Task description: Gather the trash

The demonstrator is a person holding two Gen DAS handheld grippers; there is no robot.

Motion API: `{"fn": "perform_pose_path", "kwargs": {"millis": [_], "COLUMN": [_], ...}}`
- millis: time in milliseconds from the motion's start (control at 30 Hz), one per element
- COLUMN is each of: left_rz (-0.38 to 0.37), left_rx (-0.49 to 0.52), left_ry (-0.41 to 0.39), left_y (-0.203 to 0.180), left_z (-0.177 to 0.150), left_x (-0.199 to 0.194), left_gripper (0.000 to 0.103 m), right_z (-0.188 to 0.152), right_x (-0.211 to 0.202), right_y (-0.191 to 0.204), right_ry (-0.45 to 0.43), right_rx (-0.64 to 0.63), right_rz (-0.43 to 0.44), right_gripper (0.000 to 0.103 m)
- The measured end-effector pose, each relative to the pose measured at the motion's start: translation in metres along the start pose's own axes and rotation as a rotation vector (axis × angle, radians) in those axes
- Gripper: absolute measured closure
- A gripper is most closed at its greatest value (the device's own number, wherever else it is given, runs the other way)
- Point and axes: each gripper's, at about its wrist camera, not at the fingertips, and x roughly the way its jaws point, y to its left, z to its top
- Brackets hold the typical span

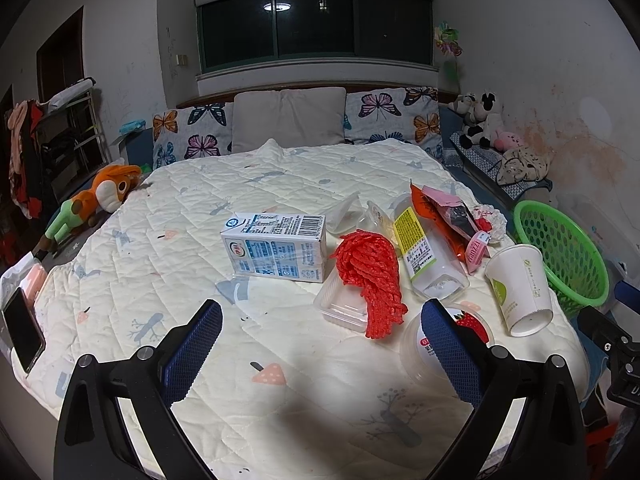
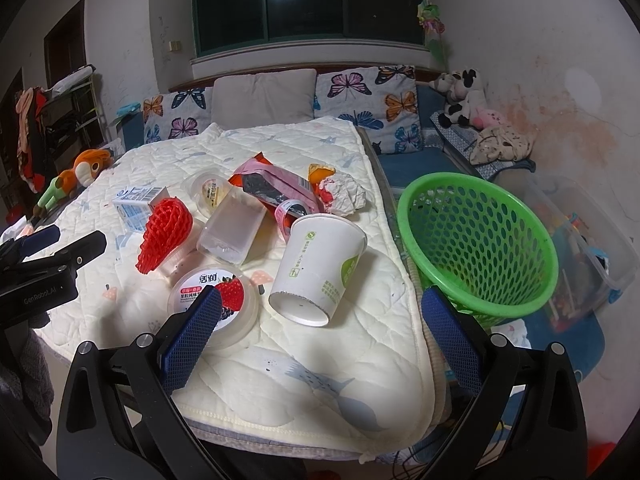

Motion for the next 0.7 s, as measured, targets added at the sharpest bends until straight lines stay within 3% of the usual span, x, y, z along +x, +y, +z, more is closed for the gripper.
{"fn": "perform_pose_path", "kwargs": {"millis": [700], "left_rz": [0.001], "left_rx": [-0.005], "left_ry": [-0.007], "left_y": [-0.0024], "left_z": [0.0039], "left_x": [0.0021], "left_gripper": [0.006], "right_z": [0.001], "right_x": [-0.0002], "right_y": [0.0005], "right_ry": [0.003], "right_rx": [0.002], "right_rz": [0.001], "right_gripper": [0.005]}}
